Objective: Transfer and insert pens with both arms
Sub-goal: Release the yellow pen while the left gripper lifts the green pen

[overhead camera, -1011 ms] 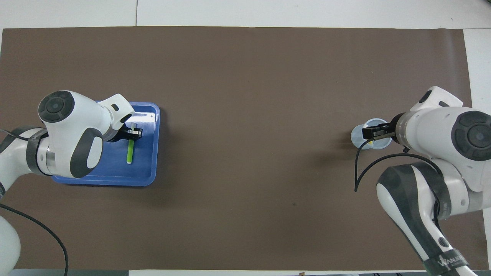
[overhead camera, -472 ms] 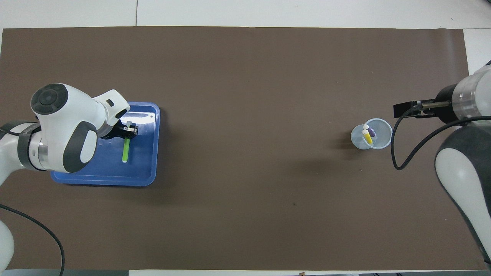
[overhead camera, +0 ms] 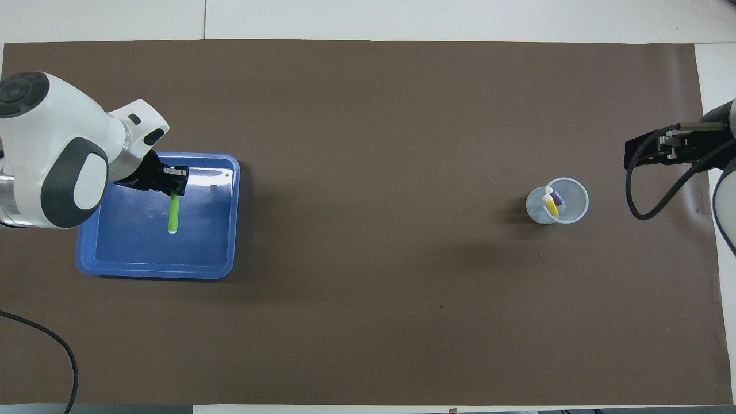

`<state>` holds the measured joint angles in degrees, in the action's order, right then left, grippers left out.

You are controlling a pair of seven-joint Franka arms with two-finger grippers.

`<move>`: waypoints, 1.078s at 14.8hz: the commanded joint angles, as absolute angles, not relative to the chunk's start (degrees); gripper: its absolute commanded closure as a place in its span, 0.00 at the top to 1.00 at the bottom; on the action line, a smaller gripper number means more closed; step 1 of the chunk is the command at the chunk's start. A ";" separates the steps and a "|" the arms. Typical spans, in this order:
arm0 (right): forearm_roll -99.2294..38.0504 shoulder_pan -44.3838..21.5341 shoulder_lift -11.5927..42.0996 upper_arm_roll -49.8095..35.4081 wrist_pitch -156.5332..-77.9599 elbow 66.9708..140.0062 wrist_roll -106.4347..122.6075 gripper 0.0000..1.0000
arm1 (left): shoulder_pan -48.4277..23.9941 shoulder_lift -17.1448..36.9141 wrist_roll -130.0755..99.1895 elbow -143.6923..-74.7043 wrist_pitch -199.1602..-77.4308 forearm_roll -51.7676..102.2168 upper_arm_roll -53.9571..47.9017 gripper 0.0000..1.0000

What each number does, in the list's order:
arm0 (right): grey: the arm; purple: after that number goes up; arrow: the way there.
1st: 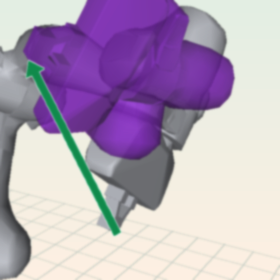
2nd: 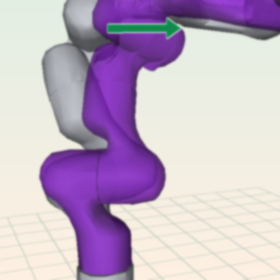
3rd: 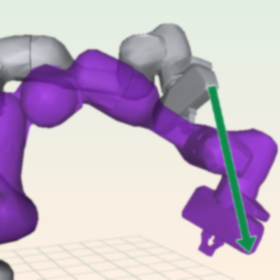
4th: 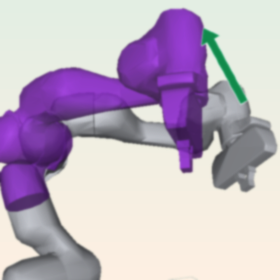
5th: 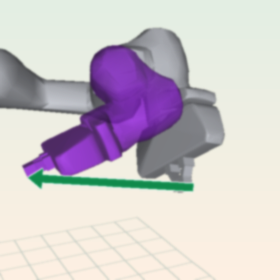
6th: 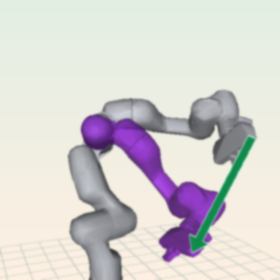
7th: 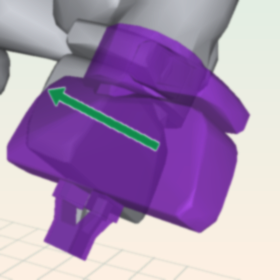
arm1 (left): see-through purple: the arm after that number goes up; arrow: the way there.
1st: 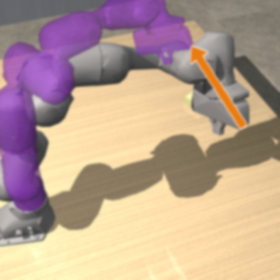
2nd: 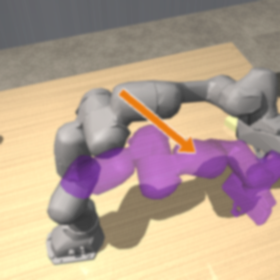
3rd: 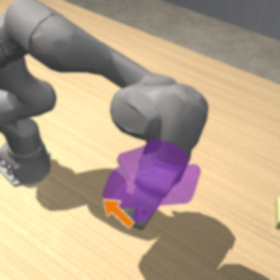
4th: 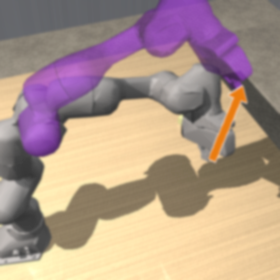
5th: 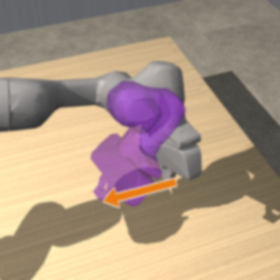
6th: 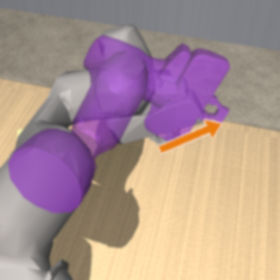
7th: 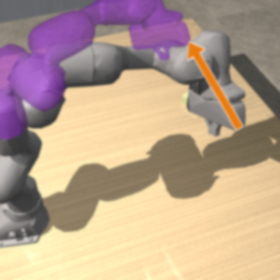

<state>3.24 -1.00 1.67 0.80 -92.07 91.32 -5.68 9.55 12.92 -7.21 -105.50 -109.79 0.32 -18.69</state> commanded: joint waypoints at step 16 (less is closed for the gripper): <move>-0.17 0.44 1.76 -0.35 -88.68 89.91 -10.46 1.00 | 6.42 5.37 -76.34 -97.20 -98.61 40.23 -19.16 0.00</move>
